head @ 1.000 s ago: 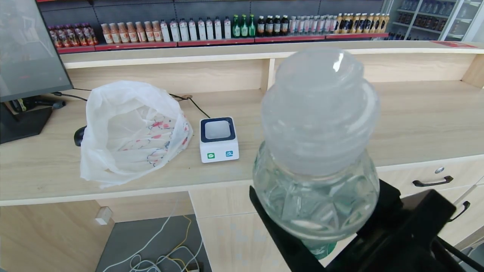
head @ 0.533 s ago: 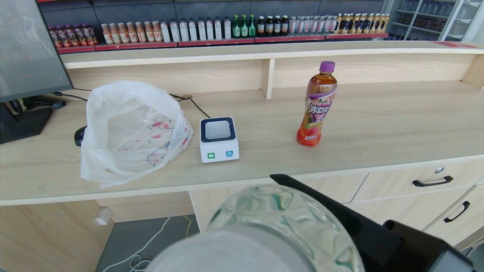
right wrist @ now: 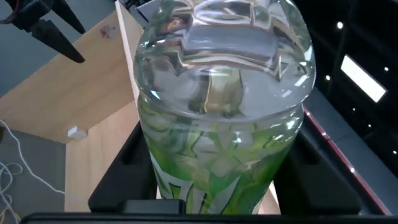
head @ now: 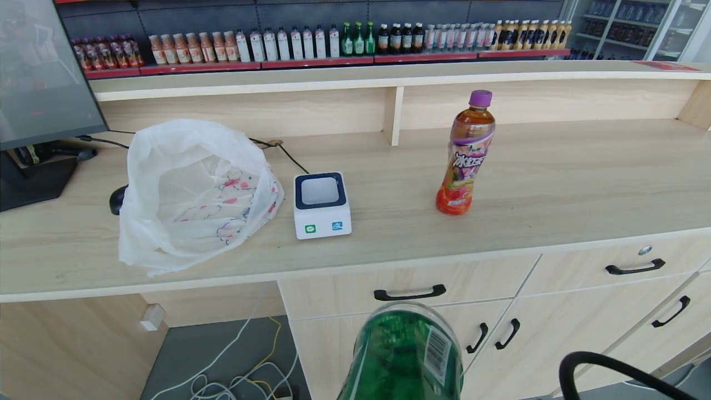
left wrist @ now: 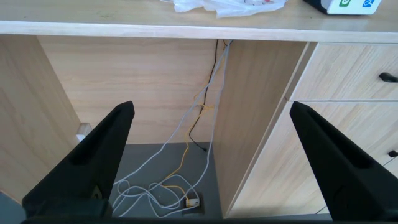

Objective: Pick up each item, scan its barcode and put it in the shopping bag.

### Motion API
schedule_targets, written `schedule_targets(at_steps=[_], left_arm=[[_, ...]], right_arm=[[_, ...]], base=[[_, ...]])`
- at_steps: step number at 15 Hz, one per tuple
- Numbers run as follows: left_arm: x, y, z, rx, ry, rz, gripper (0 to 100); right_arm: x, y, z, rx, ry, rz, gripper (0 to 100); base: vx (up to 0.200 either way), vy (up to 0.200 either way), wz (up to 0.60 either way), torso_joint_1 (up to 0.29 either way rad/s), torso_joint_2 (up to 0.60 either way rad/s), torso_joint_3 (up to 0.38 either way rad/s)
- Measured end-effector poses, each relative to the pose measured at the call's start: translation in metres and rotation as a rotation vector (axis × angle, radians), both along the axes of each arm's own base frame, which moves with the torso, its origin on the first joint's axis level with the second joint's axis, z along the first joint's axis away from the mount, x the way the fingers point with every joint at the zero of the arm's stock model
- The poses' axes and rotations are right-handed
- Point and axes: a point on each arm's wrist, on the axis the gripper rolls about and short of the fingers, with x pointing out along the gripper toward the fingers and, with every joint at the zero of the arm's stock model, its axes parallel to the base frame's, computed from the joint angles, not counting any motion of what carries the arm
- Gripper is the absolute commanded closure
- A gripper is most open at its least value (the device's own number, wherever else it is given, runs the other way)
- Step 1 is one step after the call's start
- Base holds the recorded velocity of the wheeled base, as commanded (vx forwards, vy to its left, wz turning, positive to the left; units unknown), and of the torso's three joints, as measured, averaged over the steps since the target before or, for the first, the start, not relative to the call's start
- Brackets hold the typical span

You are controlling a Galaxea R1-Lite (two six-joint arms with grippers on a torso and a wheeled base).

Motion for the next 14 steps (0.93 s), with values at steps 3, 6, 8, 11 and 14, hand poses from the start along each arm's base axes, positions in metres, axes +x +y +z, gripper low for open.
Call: schedule_targets(at_steps=[3, 6, 8, 11, 14], left_arm=[[0.0000, 0.0000, 0.0000, 0.000, 0.000, 0.000, 0], [0.0000, 0.0000, 0.0000, 0.000, 0.000, -0.001, 0], [0.0000, 0.0000, 0.0000, 0.000, 0.000, -0.001, 0], [0.0000, 0.0000, 0.0000, 0.000, 0.000, -0.001, 0], [0.0000, 0.0000, 0.0000, 0.000, 0.000, -0.001, 0]], right_arm=[[-0.0011, -0.0055, 0.0069, 0.002, -0.089, -0.006, 100], [-0.0003, -0.0075, 0.0068, -0.021, -0.183, -0.027, 100], [-0.0005, -0.0079, 0.0067, -0.038, -0.305, 0.005, 100], [0.0030, -0.0090, 0.0062, -0.056, -0.421, 0.017, 100], [0.0049, -0.0095, 0.0070, -0.054, -0.494, 0.057, 100]], base=[[0.000, 0.000, 0.00, 0.000, 0.00, 0.000], [0.000, 0.000, 0.00, 0.000, 0.00, 0.000], [0.000, 0.000, 0.00, 0.000, 0.00, 0.000], [0.000, 0.000, 0.00, 0.000, 0.00, 0.000], [0.000, 0.000, 0.00, 0.000, 0.00, 0.000]])
